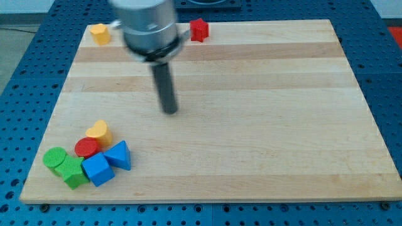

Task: Push the red star into the yellow heart

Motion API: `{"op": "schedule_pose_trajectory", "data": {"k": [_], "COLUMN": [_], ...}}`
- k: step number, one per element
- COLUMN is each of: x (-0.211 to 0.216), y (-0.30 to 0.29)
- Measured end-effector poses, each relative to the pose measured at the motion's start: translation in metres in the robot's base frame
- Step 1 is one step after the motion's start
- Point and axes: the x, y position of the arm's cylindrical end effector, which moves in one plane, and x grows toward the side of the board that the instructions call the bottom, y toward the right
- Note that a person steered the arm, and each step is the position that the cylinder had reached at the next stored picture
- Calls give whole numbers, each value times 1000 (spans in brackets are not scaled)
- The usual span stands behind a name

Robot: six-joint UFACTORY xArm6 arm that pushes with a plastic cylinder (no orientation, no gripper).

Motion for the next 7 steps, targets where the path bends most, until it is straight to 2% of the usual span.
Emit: {"op": "schedule_pose_trajectory", "data": {"k": [2, 3, 4, 6, 7], "x": [-148, -217, -241, -237, -219], "y": [119, 146, 130, 44, 20]}}
